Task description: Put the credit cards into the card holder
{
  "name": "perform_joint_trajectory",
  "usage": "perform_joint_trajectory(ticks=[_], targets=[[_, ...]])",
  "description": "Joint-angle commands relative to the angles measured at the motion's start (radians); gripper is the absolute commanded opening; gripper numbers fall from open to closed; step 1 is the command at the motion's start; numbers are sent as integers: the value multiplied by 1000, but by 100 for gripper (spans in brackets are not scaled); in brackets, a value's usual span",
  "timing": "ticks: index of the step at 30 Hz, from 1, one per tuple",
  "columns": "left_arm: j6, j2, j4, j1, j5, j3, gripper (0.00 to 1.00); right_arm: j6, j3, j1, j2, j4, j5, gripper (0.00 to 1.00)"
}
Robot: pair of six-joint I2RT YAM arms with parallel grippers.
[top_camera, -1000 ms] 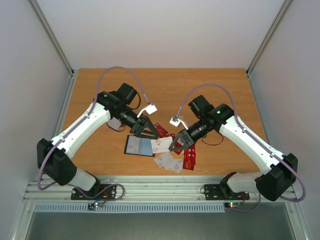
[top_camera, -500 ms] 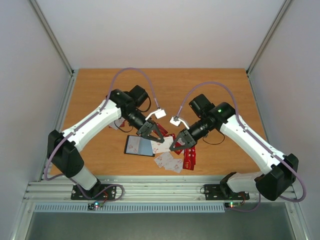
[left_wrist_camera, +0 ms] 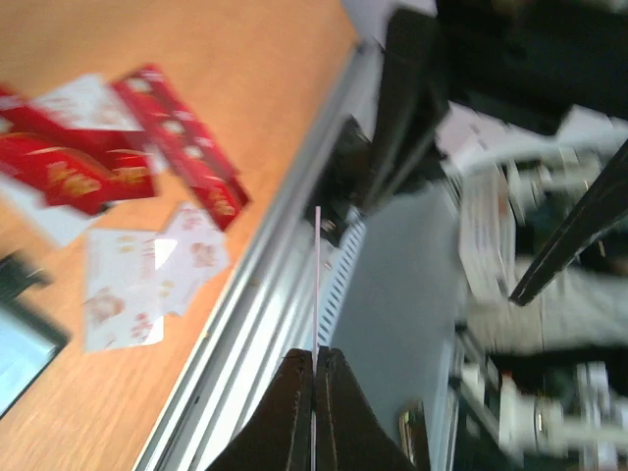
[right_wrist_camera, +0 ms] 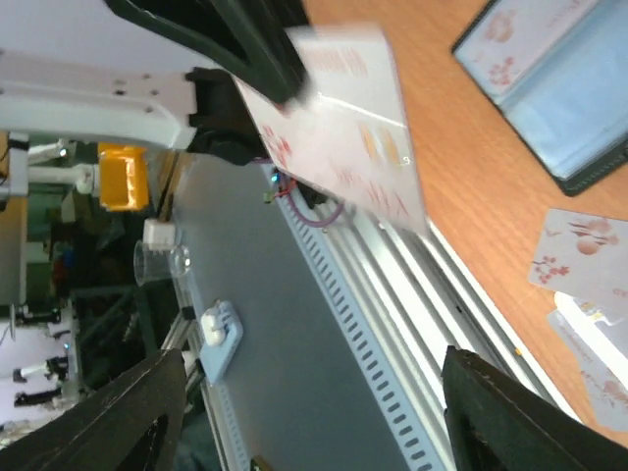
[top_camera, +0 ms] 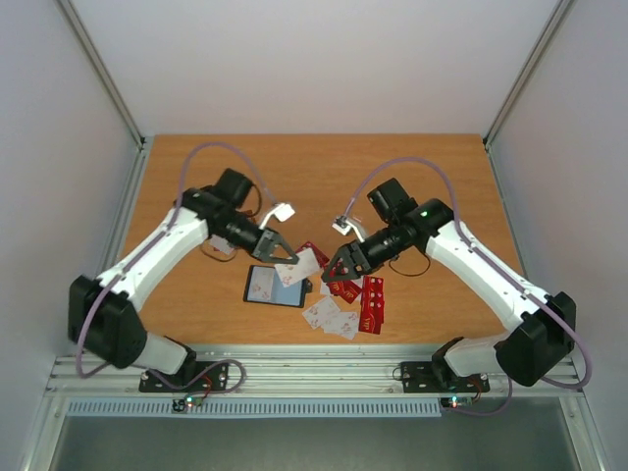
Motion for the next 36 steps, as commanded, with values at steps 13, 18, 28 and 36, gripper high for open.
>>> perform_joint_trajectory(ticks=[13, 18, 28, 36], targets=[[-454, -215, 485, 300, -371, -501, 0, 611, -213, 110, 149, 544, 281, 61], [-501, -183, 570, 312, -384, -565, 0, 672, -165, 216, 253, 602, 343, 56], [-524, -111, 659, 315, -401, -615, 0, 772, -77, 259, 437, 659, 419, 47], [-539, -77, 728, 315, -383, -646, 0, 807, -52, 254, 514, 659, 443, 43]])
